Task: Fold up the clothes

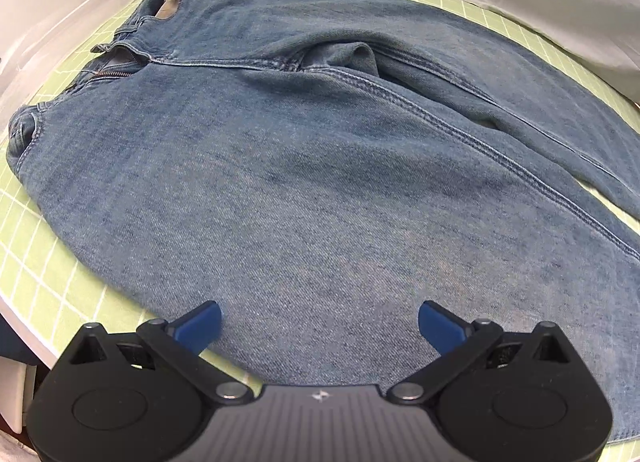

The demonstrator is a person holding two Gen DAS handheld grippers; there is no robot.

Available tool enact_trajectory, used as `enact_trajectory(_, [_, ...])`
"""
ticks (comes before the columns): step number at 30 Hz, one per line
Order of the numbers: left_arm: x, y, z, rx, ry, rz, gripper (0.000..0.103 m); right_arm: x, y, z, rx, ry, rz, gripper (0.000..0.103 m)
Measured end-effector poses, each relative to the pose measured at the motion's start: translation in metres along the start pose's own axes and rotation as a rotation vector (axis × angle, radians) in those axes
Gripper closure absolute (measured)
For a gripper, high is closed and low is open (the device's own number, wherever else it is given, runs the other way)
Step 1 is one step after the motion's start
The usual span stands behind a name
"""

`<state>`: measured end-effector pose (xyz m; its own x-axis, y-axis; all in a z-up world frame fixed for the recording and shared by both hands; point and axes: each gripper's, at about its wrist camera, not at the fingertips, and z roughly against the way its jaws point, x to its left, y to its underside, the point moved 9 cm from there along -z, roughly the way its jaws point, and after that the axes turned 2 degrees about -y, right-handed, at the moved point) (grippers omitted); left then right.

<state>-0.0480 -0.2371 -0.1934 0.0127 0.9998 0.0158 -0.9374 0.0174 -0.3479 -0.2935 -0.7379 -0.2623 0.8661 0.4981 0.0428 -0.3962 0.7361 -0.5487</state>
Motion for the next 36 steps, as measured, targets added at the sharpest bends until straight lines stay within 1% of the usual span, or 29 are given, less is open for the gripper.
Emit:
enact_trajectory(5, [0.021,-0.003,0.003,0.009,-0.008,0.066,0.000,0.013,0.000,0.000,-0.002,-0.011,0.006,0.000])
enact_trajectory(12, [0.077,-0.007,0.001,0.035,-0.015,0.234,0.000,0.022,0.003,0.001,0.006,0.014,-0.043,0.000])
enact_trajectory(18, [0.140,-0.020,-0.002,0.027,-0.039,0.377,0.000,0.037,0.011,0.006,0.033,0.033,-0.087,0.000])
enact_trajectory(23, [0.198,-0.039,-0.007,0.015,-0.080,0.477,0.001,0.052,0.022,0.014,0.053,0.039,-0.145,0.000])
enact_trajectory(25, [0.223,-0.047,-0.009,0.007,-0.083,0.522,0.001,0.056,0.026,0.018,0.059,0.036,-0.176,0.000])
enact_trajectory(26, [0.233,-0.052,-0.010,0.001,-0.083,0.537,0.002,0.059,0.027,0.019,0.062,0.030,-0.192,0.000])
enact_trajectory(27, [0.242,-0.057,-0.011,-0.006,-0.082,0.552,0.006,0.061,0.028,0.020,0.065,0.025,-0.208,0.000])
enact_trajectory(30, [0.267,-0.072,-0.017,-0.024,-0.082,0.587,0.011,0.068,0.032,0.025,0.067,0.014,-0.256,0.000])
enact_trajectory(31, [0.274,-0.077,-0.019,-0.032,-0.080,0.598,0.015,0.068,0.032,0.025,0.064,0.019,-0.271,0.000])
enact_trajectory(34, [0.291,-0.090,-0.026,-0.050,-0.072,0.625,0.021,0.068,0.031,0.025,0.058,0.034,-0.314,0.000])
enact_trajectory(36, [0.298,-0.097,-0.030,-0.056,-0.058,0.635,0.022,0.067,0.030,0.025,0.053,0.043,-0.343,0.001])
